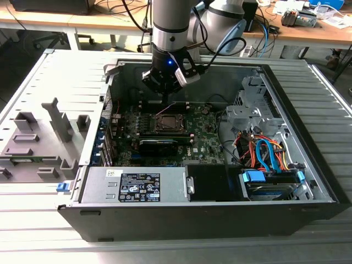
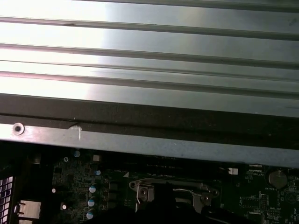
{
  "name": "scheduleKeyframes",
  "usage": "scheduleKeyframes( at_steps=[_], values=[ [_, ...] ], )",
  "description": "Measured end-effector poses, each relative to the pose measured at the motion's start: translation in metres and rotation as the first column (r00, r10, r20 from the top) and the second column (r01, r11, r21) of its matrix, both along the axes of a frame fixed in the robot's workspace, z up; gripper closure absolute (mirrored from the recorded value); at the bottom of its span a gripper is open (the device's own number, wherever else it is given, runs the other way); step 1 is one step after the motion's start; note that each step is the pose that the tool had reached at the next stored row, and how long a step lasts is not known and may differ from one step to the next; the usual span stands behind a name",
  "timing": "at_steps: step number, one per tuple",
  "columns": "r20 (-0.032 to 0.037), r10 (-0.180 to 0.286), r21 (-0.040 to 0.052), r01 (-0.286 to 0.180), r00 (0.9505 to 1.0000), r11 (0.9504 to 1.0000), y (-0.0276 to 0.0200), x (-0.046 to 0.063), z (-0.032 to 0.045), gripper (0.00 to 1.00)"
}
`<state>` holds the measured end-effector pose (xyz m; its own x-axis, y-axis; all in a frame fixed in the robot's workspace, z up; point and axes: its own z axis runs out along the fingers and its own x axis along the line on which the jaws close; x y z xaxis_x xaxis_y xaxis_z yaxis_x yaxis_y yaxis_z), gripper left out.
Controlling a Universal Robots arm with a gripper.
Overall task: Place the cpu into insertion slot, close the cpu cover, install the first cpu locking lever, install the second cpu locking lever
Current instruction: 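Install the first cpu locking lever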
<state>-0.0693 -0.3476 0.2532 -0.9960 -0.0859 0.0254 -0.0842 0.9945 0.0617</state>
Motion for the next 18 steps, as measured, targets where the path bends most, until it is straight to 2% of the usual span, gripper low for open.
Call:
scheduleKeyframes(
  at_steps=[18],
  values=[
    [0.0001,0.000,0.0000,0.000,1.0000,1.0000,0.0000,0.0044,-0.0003,0.89]
  ],
)
